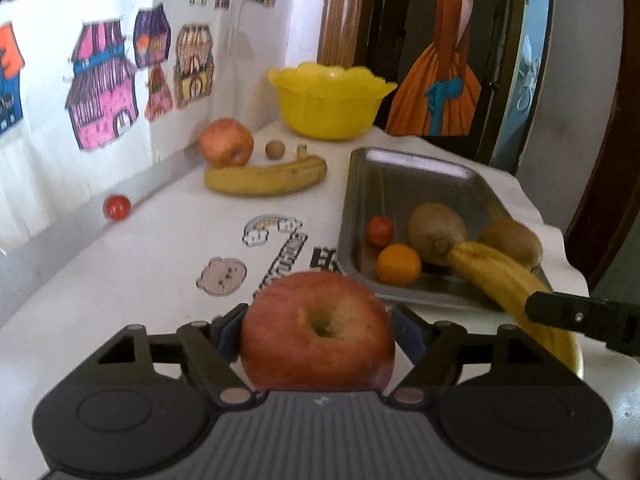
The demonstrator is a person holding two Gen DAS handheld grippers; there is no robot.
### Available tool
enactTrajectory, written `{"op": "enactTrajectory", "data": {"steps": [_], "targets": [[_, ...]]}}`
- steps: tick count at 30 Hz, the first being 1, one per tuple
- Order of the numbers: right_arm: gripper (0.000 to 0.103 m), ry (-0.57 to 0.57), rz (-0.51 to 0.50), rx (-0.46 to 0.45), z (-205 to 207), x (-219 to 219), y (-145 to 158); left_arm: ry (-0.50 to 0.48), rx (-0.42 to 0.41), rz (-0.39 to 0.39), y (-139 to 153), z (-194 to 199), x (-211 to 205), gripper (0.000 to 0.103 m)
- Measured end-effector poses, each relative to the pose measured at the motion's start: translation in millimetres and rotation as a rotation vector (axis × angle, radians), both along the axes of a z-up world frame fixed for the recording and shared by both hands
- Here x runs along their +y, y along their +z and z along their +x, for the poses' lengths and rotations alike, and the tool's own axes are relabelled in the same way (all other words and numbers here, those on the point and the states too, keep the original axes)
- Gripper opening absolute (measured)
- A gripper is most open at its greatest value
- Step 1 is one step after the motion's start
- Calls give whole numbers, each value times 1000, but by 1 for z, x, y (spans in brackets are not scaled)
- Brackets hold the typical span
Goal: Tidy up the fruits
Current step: 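Lift the apple in the left gripper while the right gripper carries the banana toward the tray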
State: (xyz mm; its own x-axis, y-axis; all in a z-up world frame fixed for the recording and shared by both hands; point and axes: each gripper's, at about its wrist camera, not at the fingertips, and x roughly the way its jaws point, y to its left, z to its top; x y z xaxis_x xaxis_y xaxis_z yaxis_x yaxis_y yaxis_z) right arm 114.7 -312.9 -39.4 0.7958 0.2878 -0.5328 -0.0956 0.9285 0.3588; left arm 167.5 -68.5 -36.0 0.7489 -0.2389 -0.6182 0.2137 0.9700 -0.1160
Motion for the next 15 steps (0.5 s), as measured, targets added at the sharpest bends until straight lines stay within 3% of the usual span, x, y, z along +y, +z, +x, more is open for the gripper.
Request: {"op": "enactTrajectory", "data": {"steps": [7, 9, 15], "targets": [[49, 29, -41, 43, 6, 13, -5, -1, 8, -5, -1, 3, 1, 75], [42, 18, -50, 45, 6, 14, -5, -3, 8, 2, -1, 3, 0, 74], [37, 17, -32, 32, 4, 12, -4, -29, 20, -28, 0, -1, -4, 74]]}}
